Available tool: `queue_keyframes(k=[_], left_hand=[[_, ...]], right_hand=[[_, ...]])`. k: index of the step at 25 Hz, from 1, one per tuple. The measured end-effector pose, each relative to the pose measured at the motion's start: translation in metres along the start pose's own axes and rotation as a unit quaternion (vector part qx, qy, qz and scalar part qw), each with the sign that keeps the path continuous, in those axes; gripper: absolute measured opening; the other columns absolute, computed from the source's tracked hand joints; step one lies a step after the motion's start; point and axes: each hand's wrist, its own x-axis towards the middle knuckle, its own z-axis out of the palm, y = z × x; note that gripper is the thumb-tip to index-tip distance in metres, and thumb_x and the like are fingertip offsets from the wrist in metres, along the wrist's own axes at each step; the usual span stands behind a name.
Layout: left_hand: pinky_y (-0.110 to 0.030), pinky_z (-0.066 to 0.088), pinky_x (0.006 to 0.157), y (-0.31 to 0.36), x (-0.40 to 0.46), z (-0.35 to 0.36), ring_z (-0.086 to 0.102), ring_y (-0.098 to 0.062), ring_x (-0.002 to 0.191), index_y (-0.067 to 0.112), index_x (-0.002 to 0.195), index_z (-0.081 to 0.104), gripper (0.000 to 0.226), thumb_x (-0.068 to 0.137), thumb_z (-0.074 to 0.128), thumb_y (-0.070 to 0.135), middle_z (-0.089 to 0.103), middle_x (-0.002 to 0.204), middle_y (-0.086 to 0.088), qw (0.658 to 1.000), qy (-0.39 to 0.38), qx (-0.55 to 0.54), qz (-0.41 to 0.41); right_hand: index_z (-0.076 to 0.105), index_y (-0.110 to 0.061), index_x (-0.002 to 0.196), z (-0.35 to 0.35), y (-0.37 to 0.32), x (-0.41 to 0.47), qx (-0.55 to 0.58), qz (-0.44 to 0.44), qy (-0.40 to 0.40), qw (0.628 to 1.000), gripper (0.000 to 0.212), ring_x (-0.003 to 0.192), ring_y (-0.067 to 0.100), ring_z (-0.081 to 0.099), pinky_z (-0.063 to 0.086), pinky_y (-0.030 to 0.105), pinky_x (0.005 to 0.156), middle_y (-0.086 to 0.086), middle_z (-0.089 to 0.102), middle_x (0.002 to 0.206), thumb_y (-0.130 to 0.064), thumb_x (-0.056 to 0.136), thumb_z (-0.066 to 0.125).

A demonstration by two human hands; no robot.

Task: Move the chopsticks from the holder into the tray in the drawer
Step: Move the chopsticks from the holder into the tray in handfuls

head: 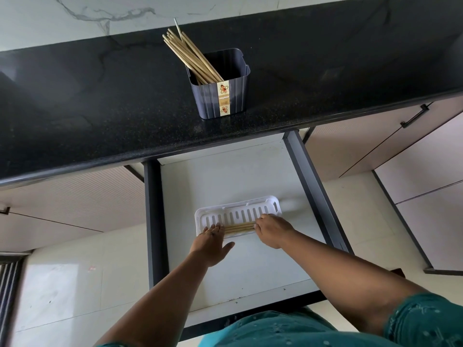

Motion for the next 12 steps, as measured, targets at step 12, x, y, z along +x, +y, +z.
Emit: queue_keyframes(k=[12], left_hand=[[-0.034,0.038,0.106,-0.003,-0.019,-0.028,0.041,-0.024,0.136,0.014,0.137,0.047,0.079,0.087,0.018,0.068,0.052,0.141,-0.006,0.987,0.145,-0.06,0.025]], right_hand=[[0.064,-0.007,0.096,-0.033,-0.008,-0.003,0.021,-0.056,0.2,0.978,0.036,0.099,0.03,0.058,0.049,0.038,0.082,0.011,0.063,0.102,-0.028,0.099,0.036]])
